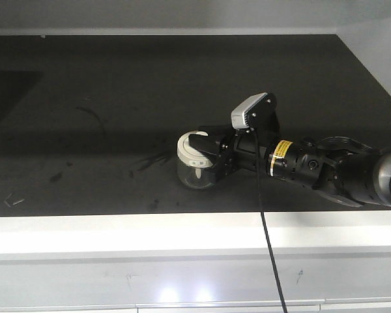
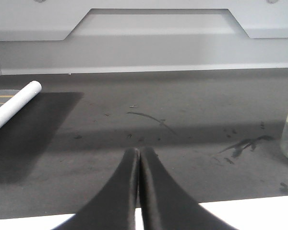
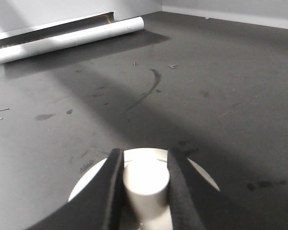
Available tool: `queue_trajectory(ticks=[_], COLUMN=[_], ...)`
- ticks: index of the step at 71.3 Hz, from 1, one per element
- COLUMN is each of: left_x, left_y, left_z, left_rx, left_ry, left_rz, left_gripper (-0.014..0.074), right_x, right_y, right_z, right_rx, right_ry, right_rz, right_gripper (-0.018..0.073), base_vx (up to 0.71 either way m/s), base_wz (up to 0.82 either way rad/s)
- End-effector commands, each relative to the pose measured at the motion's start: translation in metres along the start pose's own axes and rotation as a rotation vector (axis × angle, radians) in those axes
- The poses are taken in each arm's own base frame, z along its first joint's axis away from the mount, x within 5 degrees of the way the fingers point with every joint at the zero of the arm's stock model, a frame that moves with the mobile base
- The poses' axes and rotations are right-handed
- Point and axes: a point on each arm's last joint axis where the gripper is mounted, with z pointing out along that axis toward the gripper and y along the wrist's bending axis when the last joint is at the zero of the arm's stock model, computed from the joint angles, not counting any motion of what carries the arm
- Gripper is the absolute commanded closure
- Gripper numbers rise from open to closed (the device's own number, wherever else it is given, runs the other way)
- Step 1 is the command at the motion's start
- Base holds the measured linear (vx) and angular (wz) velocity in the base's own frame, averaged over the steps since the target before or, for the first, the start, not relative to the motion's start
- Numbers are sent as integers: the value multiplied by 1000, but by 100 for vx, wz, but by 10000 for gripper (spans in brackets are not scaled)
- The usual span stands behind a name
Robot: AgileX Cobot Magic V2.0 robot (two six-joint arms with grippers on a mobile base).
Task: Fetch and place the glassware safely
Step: 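Close the right gripper on the jar lid and lift it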
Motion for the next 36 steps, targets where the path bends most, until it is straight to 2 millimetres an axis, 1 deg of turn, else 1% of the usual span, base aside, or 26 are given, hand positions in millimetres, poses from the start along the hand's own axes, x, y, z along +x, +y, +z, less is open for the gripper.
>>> queue_trajectory(ticks=[1, 11, 16, 23, 36], left_x=[-16, -16, -16, -16, -16], left_y=[-2, -2, -2, -2, -2], left_z=[-1, -1, -1, -1, -1], left_rx=[18, 18, 18, 18, 18], left_ry=[-87, -87, -87, -87, -87], left_rz=[-17, -17, -17, -17, -17], left_gripper=[603, 603, 603, 603, 603], right_x=[-16, -17, -21, -32, -59], right_y=[3, 0, -2, -1, 6], right_z=[-2, -3, -4, -8, -23], right_rx=[-14, 7, 33, 53, 83], right_ry=[-46, -62, -90, -128, -167], right_rz=[-26, -2, 25, -6, -67], right_gripper=[573, 568, 567, 566, 562], base_vx=[0, 0, 0, 0, 0], base_wz=[0, 0, 0, 0, 0])
